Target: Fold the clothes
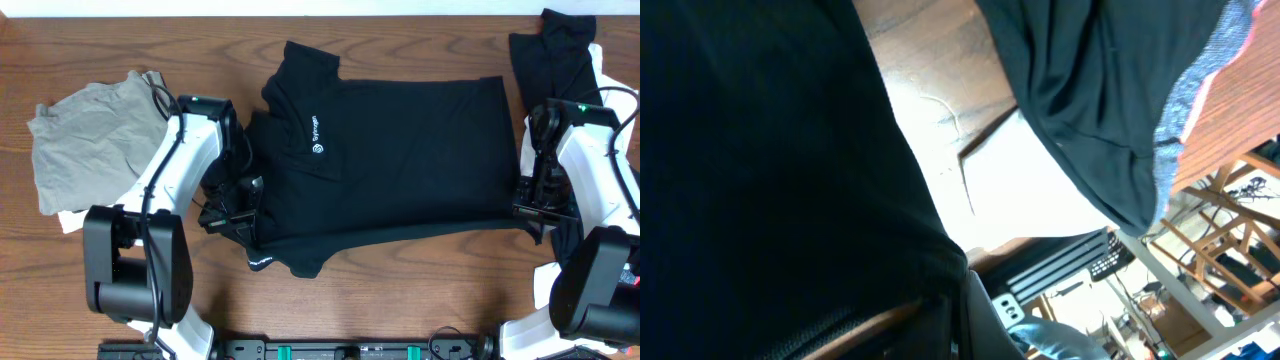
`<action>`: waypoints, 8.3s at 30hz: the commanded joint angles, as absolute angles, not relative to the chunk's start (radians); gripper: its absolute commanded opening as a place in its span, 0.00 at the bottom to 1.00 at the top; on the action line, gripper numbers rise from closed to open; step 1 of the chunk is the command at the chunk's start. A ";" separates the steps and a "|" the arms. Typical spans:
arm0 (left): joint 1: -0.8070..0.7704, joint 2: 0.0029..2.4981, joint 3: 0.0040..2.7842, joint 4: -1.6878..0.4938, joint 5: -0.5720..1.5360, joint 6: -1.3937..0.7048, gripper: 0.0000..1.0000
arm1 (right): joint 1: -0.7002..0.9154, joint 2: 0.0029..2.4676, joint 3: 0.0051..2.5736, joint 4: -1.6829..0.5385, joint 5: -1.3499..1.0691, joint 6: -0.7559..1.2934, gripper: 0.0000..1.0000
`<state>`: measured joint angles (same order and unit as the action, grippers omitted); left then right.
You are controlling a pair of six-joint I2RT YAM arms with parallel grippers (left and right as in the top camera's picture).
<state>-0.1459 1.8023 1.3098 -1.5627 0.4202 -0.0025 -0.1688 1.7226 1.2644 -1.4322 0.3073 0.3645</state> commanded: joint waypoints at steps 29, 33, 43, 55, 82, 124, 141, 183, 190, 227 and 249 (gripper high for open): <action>-0.142 1.724 1.275 -1.053 0.579 -0.167 0.06 | -0.221 1.699 1.110 -0.990 0.194 0.316 0.01; -0.142 1.724 1.275 -1.003 0.621 -0.168 0.06 | -0.221 1.699 1.110 -0.936 0.190 0.297 0.01; -0.117 1.723 1.276 -0.952 0.621 -0.179 0.06 | -0.221 1.699 1.110 -0.859 0.176 0.263 0.01; -0.020 1.577 1.276 -0.908 0.644 -0.186 0.06 | -0.221 1.666 1.139 -0.826 0.175 0.219 0.01; -0.030 1.571 1.275 -0.869 0.583 -0.185 0.55 | -0.221 1.655 1.139 -0.730 0.120 0.200 0.43; -0.209 1.876 1.245 -0.776 0.463 -0.181 0.39 | -0.221 1.655 0.914 -0.640 0.010 0.200 0.19; -0.206 1.756 1.292 -0.509 0.759 -0.255 0.06 | -0.221 1.655 0.914 -0.640 0.011 0.200 0.19; -0.401 1.911 1.227 -0.611 0.346 -0.660 0.50 | -0.221 1.655 0.914 -0.658 0.011 0.192 0.19; -0.401 1.949 1.227 -0.485 0.348 -0.661 0.35 | -0.221 1.655 0.914 -0.658 0.011 0.184 0.18; -0.308 1.863 1.244 -0.656 0.132 -0.509 0.61 | -0.221 1.655 0.914 -0.643 0.018 0.182 0.17; -0.224 1.883 1.170 -0.649 0.068 -0.505 0.61 | -0.221 1.655 0.914 -0.647 0.018 0.182 0.17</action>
<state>-0.2310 1.8671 1.2137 -0.6437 0.0998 -0.5190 -0.2123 1.6703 0.9188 -0.6518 0.0147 0.1928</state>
